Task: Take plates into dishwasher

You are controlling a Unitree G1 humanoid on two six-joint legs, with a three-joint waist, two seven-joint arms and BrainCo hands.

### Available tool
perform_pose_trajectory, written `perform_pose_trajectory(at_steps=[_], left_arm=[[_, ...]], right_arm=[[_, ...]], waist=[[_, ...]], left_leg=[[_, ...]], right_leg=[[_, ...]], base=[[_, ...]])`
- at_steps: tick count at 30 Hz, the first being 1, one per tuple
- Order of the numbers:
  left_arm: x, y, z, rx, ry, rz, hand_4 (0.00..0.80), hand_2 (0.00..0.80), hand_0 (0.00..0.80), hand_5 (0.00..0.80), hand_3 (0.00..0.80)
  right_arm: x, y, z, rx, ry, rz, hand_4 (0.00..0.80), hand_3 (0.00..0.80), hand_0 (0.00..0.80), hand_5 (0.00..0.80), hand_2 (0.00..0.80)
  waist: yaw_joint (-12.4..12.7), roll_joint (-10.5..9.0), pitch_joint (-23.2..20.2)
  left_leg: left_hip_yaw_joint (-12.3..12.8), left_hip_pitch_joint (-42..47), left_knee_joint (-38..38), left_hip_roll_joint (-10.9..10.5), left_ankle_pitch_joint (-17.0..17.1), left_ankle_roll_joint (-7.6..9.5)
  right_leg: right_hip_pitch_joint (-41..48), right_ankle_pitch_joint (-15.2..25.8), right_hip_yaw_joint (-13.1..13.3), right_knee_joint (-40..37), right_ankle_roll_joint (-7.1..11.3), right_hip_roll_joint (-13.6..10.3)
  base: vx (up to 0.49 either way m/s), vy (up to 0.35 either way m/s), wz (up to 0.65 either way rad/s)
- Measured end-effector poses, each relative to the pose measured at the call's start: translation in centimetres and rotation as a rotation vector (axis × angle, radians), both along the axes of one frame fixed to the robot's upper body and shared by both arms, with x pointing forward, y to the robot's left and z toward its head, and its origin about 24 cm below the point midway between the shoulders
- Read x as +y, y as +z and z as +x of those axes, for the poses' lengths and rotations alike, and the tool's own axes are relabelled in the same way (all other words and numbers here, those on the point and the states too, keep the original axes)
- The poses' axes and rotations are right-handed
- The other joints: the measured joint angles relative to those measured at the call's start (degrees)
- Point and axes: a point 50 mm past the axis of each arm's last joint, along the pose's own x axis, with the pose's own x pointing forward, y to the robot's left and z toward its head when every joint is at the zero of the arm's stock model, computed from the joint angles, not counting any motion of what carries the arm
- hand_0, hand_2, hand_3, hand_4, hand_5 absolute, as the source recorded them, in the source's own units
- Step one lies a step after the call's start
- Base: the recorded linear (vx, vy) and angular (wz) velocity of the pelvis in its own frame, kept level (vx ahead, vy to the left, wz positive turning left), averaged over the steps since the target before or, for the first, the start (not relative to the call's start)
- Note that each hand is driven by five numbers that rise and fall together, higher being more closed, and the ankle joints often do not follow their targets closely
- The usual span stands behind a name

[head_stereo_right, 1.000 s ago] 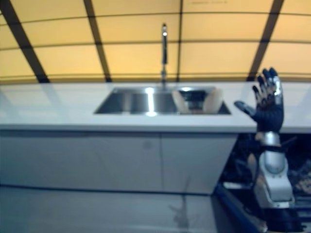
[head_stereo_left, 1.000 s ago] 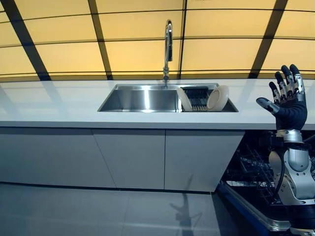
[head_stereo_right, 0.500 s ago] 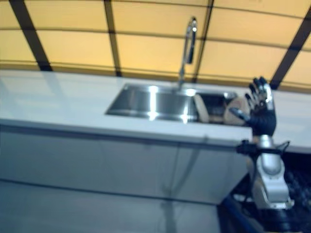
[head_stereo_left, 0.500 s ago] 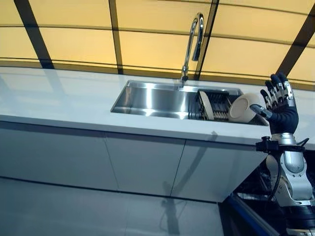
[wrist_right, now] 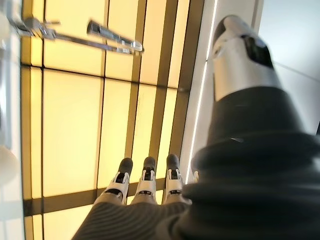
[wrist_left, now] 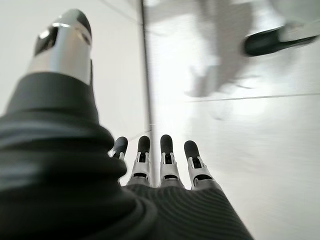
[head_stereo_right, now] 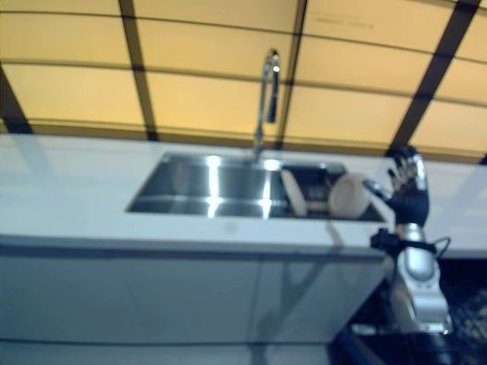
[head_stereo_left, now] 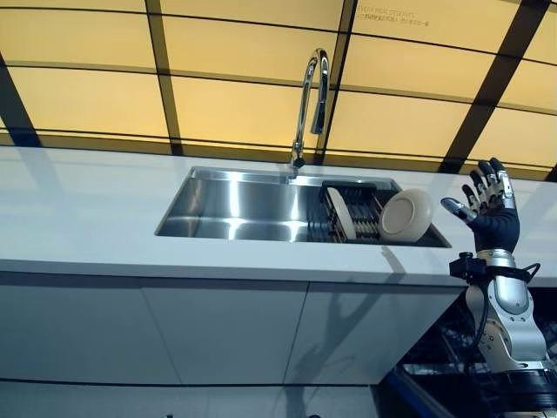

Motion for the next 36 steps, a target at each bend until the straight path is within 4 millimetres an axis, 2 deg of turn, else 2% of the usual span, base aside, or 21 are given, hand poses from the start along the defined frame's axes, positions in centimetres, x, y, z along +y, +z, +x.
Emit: perform_pose_trajectory(at_steps=[2, 3, 5, 9, 11, 15, 16, 17, 18, 19, 21, 23, 26, 28, 29, 30, 31, 32, 34, 35, 36], left_arm=[[-0.2, -0.5, -1.8, 0.077, 0.011, 0.000, 0.000, 0.000, 0.000, 0.000, 0.000], [-0.2, -0.5, -1.8, 0.078, 0.003, 0.001, 0.000, 0.000, 0.000, 0.000, 0.000], [-0.5, -0.6, -1.7, 0.066, 0.027, -0.011, 0.000, 0.000, 0.000, 0.000, 0.000], [-0.7, -0.7, -1.9, 0.060, 0.069, -0.024, 0.000, 0.000, 0.000, 0.000, 0.000], [-1.0, -0.7, -1.9, 0.049, 0.061, -0.031, 0.000, 0.000, 0.000, 0.000, 0.000], [-2.1, -0.9, -1.9, 0.024, 0.057, -0.056, 0.000, 0.000, 0.000, 0.000, 0.000], [-2.3, -0.9, -1.8, 0.012, 0.055, -0.060, 0.000, 0.000, 0.000, 0.000, 0.000], [-2.4, -1.0, -1.9, 0.009, 0.053, -0.063, 0.000, 0.000, 0.000, 0.000, 0.000], [-2.5, -1.0, -1.9, 0.008, 0.053, -0.066, 0.000, 0.000, 0.000, 0.000, 0.000], [-2.7, -0.9, -1.7, -0.012, 0.054, -0.069, 0.000, 0.000, 0.000, 0.000, 0.000], [-2.4, -0.8, -1.8, -0.015, 0.049, -0.062, 0.000, 0.000, 0.000, 0.000, 0.000], [-1.9, -0.7, -1.7, -0.013, 0.040, -0.050, 0.000, 0.000, 0.000, 0.000, 0.000], [-2.0, -0.7, -1.6, -0.007, 0.021, -0.049, 0.000, 0.000, 0.000, 0.000, 0.000], [-2.1, -0.8, -1.7, 0.000, 0.023, -0.053, 0.000, 0.000, 0.000, 0.000, 0.000], [-2.3, -0.8, -1.9, 0.004, 0.025, -0.057, 0.000, 0.000, 0.000, 0.000, 0.000], [-3.0, -1.0, -2.1, 0.005, 0.028, -0.073, 0.000, 0.000, 0.000, 0.000, 0.000], [-2.8, -0.9, -1.9, -0.002, 0.025, -0.067, 0.000, 0.000, 0.000, 0.000, 0.000], [-2.8, -1.0, -2.0, 0.003, 0.026, -0.066, 0.000, 0.000, 0.000, 0.000, 0.000], [-2.9, -1.0, -2.3, 0.014, 0.024, -0.068, 0.000, 0.000, 0.000, 0.000, 0.000], [-2.9, -1.0, -2.3, 0.016, 0.024, -0.069, 0.000, 0.000, 0.000, 0.000, 0.000], [-2.8, -1.0, -2.4, 0.017, 0.024, -0.068, 0.000, 0.000, 0.000, 0.000, 0.000]], right_arm=[[-0.5, 0.1, -0.1, 0.013, -0.051, 0.001, 0.000, 0.000, 0.000, 0.000, 0.000], [-1.0, 0.6, -0.2, 0.011, -0.086, -0.024, 0.000, 0.000, 0.000, 0.000, 0.000], [-1.3, 1.4, 0.2, 0.000, -0.117, -0.046, 0.000, 0.000, 0.000, 0.000, 0.000], [-1.6, 2.6, 0.7, -0.008, -0.148, -0.063, 0.000, 0.000, 0.000, 0.000, 0.000], [-1.8, 2.9, 0.6, -0.016, -0.156, -0.061, 0.000, 0.000, 0.000, 0.000, 0.000], [-2.0, 3.1, 0.6, -0.022, -0.167, -0.057, 0.000, 0.000, 0.000, 0.000, 0.000], [-2.0, 3.1, 0.6, -0.019, -0.164, -0.051, 0.000, 0.000, 0.000, 0.000, 0.000], [-2.0, 3.0, 0.6, -0.013, -0.157, -0.039, 0.000, 0.000, 0.000, 0.000, 0.000], [-2.0, 2.9, 0.6, -0.006, -0.158, -0.038, 0.000, 0.000, 0.000, 0.000, 0.000], [-2.0, 2.9, 0.7, 0.004, -0.158, -0.036, 0.000, 0.000, 0.000, 0.000, 0.000], [-1.9, 2.6, 0.9, 0.033, -0.151, -0.030, 0.000, 0.000, 0.000, 0.000, 0.000], [-1.9, 2.3, 1.1, 0.063, -0.151, -0.020, 0.000, 0.000, 0.000, 0.000, 0.000], [-2.1, 1.8, 1.2, 0.097, -0.162, -0.010, 0.000, 0.000, 0.000, 0.000, 0.000], [-2.1, 1.7, 1.2, 0.107, -0.166, -0.007, 0.000, 0.000, 0.000, 0.000, 0.000], [-2.2, 1.6, 1.3, 0.113, -0.168, -0.006, 0.000, 0.000, 0.000, 0.000, 0.000], [-2.5, 1.9, 1.3, 0.119, -0.179, -0.022, 0.000, 0.000, 0.000, 0.000, 0.000], [-2.7, 1.6, 1.1, 0.129, -0.186, -0.019, 0.000, 0.000, 0.000, 0.000, 0.000], [-2.9, 0.6, 1.1, 0.184, -0.186, -0.024, 0.000, 0.000, 0.000, 0.000, 0.000], [-3.0, 0.6, 1.0, 0.189, -0.182, -0.034, 0.000, 0.000, 0.000, 0.000, 0.000], [-3.1, 0.7, 1.0, 0.188, -0.183, -0.039, 0.000, 0.000, 0.000, 0.000, 0.000], [-3.1, 0.7, 1.0, 0.192, -0.180, -0.041, 0.000, 0.000, 0.000, 0.000, 0.000]], waist=[[-0.57, 2.86, 0.22], [-0.28, 4.18, 0.19], [0.40, 6.20, 0.33], [1.28, 6.09, 0.65], [1.06, 5.59, 0.67], [1.08, 4.02, 0.23], [1.44, 3.51, 0.16], [1.59, 2.86, 0.42], [1.54, 2.48, 0.58], [1.48, 1.56, 0.97], [1.52, 1.61, 0.91], [1.46, 1.62, 0.91], [1.50, 1.65, 0.89], [1.61, 1.97, 0.74], [1.68, 2.62, 0.54], [2.42, 6.49, 0.12], [2.81, 5.78, 0.55], [3.49, 4.82, 0.61], [3.14, 4.41, 0.29], [3.03, 4.94, -0.02], [2.96, 5.42, -0.31]], left_leg=[[-2.78, 2.30, 0.44, 2.89, -2.69, -2.29], [-3.35, 3.04, 0.43, 4.29, -3.45, -3.48], [-3.96, 2.60, 2.68, 6.24, -3.99, -4.67], [-4.04, 0.98, 10.56, 7.57, -3.56, -5.51], [-4.00, 0.87, 13.63, 8.69, -2.64, -7.19], [-3.96, -4.05, 22.71, 8.66, -0.37, -10.38], [-4.11, -7.28, 27.82, 8.45, 1.78, -12.51], [-3.99, -11.15, 33.96, 7.99, 5.40, -13.18], [-3.73, -13.44, 37.89, 7.56, 8.38, -12.68], [-2.85, -15.78, 40.20, 7.50, 8.13, -12.36], [-0.09, -17.39, 34.62, 8.18, 7.18, -10.84], [2.61, -16.65, 20.51, 8.41, 6.58, -9.70], [2.40, -12.96, -0.48, 6.91, 8.28, -7.99], [2.33, -12.83, -4.85, 5.91, 9.28, -7.14], [2.21, -13.00, -5.43, 6.15, 9.24, -7.15], [1.23, -13.19, -6.22, 9.58, 9.49, -7.78], [1.60, -13.19, -4.70, 9.32, 12.60, -8.97], [1.98, -13.29, -2.50, 9.13, 12.57, -8.72], [2.21, -14.08, -1.54, 7.73, 12.59, -8.68], [2.13, -13.87, -2.32, 7.61, 13.07, -8.02], [2.35, -12.77, -3.58, 7.36, 13.65, -5.74]], right_leg=[[2.38, 3.86, 0.67, 1.67, -1.65, 3.11], [2.55, 5.80, 1.25, 3.05, -6.33, 4.87], [3.17, 5.08, 0.91, 2.92, -7.72, 6.74], [6.51, 3.56, 0.74, 1.85, -10.06, 8.57], [8.12, 2.04, -0.63, 0.81, -10.70, 9.46], [8.95, 1.52, -2.07, -0.41, -11.42, 9.48], [9.19, 1.43, -2.41, -0.88, -11.55, 9.50], [9.95, 1.06, -2.64, -1.18, -12.12, 8.92], [10.33, 1.15, -2.88, -1.58, -12.67, 8.51], [10.63, 0.93, -2.95, -1.60, -13.20, 7.94], [11.09, 0.65, -3.23, -2.32, -13.59, 8.00], [11.23, 0.66, -3.25, -3.01, -13.57, 8.40], [12.26, 0.65, -3.23, -5.40, -13.48, 8.93], [12.48, 0.49, -3.21, -5.66, -13.22, 9.30], [12.66, -0.06, -3.28, -5.66, -12.35, 9.83], [11.47, -1.51, -3.22, -1.31, -11.60, 12.80], [11.31, -2.13, -2.59, -0.50, -14.75, 12.84], [12.21, -2.48, -1.70, -1.19, -14.52, 12.59], [12.18, -2.64, -1.63, -1.16, -13.80, 11.58], [12.11, -2.57, -1.52, -1.06, -13.13, 11.52], [12.08, -2.58, -1.14, -1.03, -12.16, 11.44]], base=[[0.343, -0.334, 0.53], [0.288, -0.321, 0.35], [0.230, -0.290, 0.03], [0.222, -0.273, -0.06], [0.179, -0.261, 0.08], [0.151, -0.274, 0.01], [0.139, -0.244, 0.06], [0.106, -0.174, 0.09], [0.128, -0.098, 0.12], [0.157, -0.055, 0.10], [0.190, -0.002, 0.02], [0.230, 0.067, -0.04], [0.210, 0.065, -0.06], [0.147, 0.065, -0.05], [0.157, 0.096, -0.09], [0.104, 0.079, -0.13], [0.152, 0.182, -0.27], [0.114, 0.198, -0.18], [0.081, 0.161, -0.07], [0.103, 0.218, -0.06], [0.093, 0.200, -0.08]])
